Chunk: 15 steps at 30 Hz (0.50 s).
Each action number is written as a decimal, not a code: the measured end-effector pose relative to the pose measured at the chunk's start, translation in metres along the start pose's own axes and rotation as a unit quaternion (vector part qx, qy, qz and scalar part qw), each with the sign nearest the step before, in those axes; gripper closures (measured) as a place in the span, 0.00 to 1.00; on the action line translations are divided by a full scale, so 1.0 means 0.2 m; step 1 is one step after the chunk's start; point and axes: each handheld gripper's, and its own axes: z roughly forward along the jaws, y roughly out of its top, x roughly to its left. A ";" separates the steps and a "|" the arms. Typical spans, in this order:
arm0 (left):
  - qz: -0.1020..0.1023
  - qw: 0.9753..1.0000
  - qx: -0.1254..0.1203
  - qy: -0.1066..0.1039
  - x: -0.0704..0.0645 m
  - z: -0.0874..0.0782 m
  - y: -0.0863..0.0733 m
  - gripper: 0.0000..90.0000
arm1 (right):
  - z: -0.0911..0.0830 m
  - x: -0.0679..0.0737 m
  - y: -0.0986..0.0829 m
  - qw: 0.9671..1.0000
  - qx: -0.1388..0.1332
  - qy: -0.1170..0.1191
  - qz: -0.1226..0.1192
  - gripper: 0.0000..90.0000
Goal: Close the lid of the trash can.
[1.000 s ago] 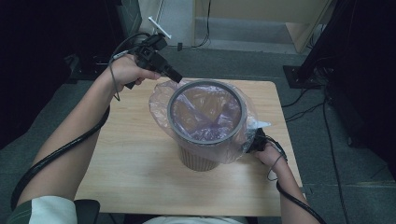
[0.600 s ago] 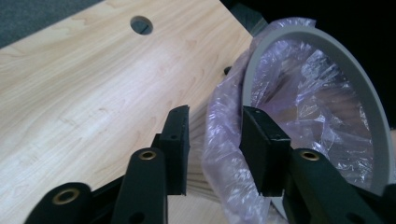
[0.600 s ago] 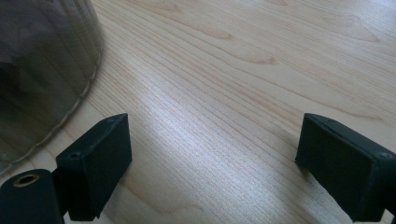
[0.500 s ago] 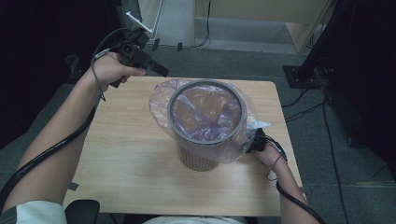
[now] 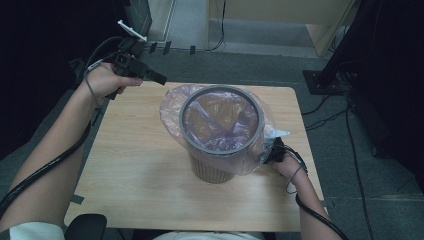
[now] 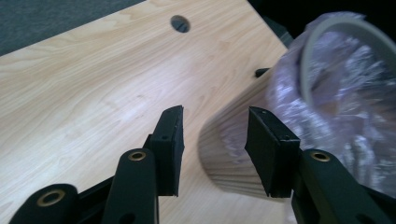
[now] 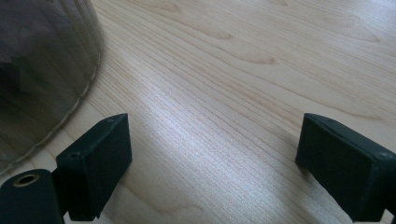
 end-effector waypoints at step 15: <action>-0.009 1.000 -0.015 0.019 0.12 0.12 -0.17 0.58 | 0.00 0.00 0.00 1.000 0.000 0.000 0.000 0.12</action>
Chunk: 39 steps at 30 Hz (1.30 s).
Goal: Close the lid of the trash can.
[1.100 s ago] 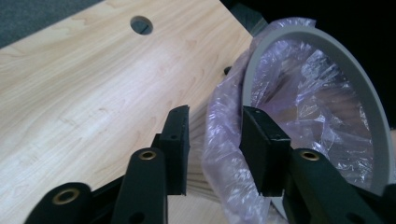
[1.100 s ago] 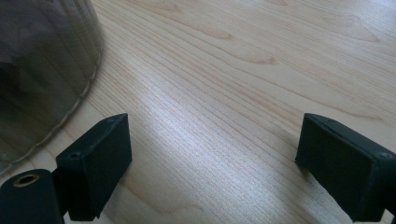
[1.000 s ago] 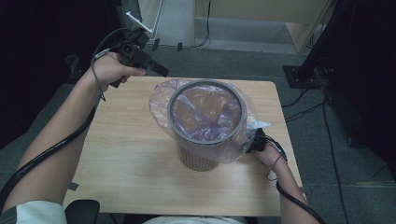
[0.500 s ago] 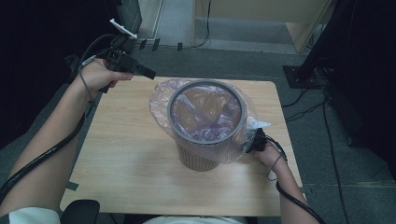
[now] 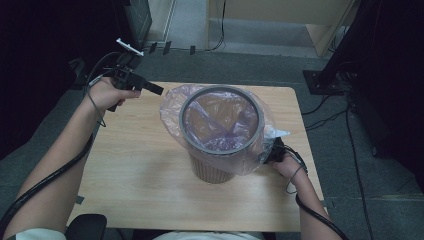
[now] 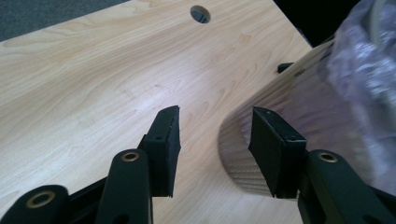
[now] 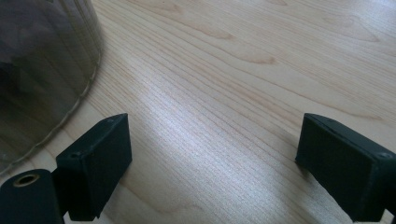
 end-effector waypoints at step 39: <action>-0.031 0.999 0.016 0.018 0.18 0.47 -0.49 0.47 | 0.00 0.00 0.00 1.000 0.000 0.000 0.000 0.12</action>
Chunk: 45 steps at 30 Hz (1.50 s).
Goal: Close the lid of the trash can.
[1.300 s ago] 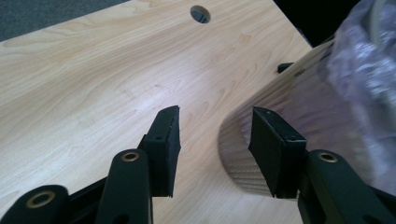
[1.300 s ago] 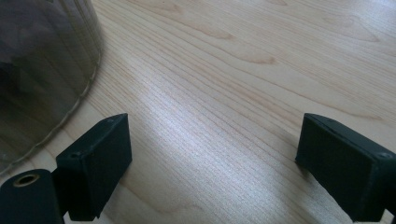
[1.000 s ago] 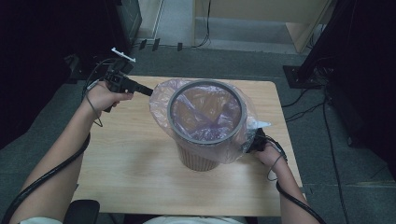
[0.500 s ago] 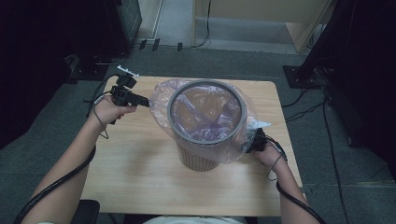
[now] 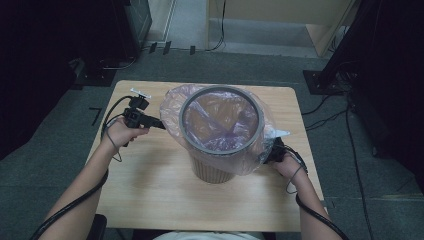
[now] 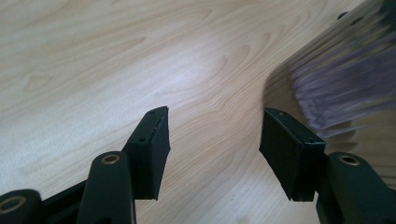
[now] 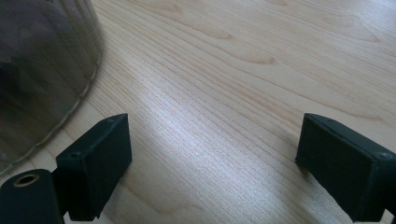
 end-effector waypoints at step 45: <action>-0.009 0.994 -0.065 0.084 0.19 0.18 -0.35 0.39 | 0.01 0.00 0.01 1.000 0.002 0.000 -0.002 0.09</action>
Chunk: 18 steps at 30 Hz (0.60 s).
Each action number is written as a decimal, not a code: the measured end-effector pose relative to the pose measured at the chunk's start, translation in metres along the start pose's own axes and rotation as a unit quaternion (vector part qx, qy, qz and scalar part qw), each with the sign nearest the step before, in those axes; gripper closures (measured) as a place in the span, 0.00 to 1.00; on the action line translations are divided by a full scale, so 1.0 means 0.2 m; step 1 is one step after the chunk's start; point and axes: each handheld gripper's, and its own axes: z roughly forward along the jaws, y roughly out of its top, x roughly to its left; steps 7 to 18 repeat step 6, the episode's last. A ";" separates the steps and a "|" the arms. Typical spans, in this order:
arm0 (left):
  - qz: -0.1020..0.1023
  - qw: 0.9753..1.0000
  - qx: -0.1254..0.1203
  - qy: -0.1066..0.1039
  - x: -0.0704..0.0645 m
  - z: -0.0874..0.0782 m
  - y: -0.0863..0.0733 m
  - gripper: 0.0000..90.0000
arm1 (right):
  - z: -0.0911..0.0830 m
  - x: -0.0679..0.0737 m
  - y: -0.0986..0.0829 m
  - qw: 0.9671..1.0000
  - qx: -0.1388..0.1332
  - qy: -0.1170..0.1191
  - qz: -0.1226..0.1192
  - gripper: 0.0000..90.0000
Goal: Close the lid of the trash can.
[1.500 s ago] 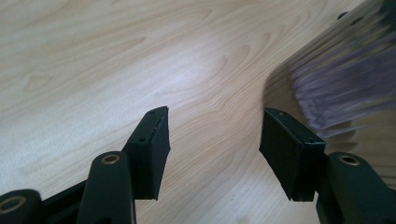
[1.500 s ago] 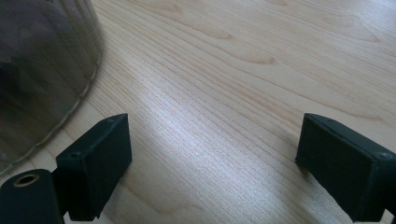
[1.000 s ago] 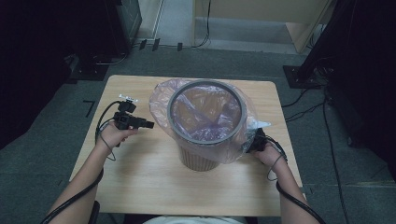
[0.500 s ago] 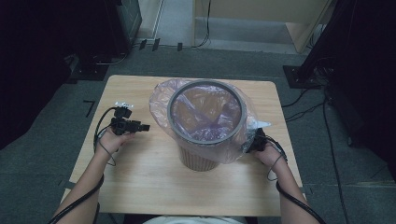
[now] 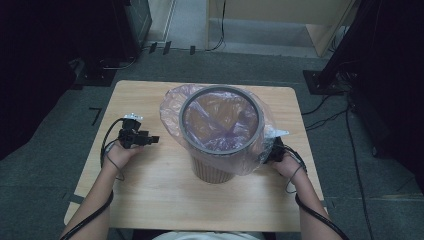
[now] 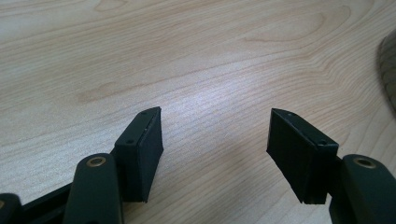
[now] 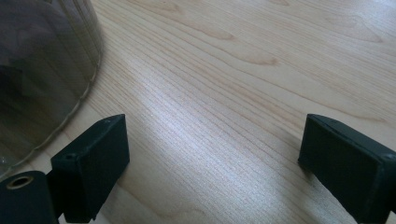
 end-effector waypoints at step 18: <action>0.013 1.000 -0.003 0.003 -0.01 0.01 -0.01 0.37 | 0.00 0.00 0.00 1.000 0.001 0.000 0.000 0.09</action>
